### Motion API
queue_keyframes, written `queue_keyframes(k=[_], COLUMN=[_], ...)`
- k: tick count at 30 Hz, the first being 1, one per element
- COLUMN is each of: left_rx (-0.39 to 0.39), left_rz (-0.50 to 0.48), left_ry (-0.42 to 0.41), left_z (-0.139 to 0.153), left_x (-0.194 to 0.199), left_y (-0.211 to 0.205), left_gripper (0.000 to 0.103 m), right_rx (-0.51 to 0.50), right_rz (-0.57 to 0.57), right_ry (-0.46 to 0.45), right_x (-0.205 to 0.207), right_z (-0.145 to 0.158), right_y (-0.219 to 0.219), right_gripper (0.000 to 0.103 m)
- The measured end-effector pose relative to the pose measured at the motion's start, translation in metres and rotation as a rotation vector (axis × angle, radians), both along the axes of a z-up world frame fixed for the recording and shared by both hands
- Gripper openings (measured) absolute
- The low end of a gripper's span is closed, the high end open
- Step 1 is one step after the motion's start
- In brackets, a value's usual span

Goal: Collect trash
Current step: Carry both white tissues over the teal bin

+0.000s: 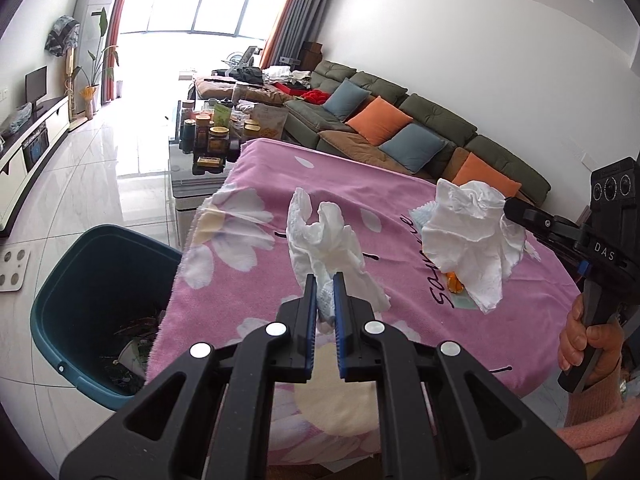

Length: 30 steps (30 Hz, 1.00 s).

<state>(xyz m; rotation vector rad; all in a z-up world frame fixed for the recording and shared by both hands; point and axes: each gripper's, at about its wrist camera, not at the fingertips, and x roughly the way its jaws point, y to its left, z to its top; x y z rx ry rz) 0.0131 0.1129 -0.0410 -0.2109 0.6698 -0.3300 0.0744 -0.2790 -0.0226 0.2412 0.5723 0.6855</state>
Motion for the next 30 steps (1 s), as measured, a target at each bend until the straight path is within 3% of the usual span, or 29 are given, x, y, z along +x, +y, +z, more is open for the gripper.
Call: queue_keyframes(k=[15,30], left_rx=[0.004,0.019], left_rz=[0.191,0.343], left_ry=[0.0,0.045], left_z=[0.009,-0.006], left_x=[-0.026,-0.034], left_y=[0.073,0.132], left_gripper=[0.008,0.008], right_rx=[0.036,0.053], right_rz=[0.23,0.367], right_ry=[0.002,0.062], right_x=[0.029,0.052], right_z=[0.013,0.003], right_y=[0.093,0.169], right_gripper=[0.008,0.008])
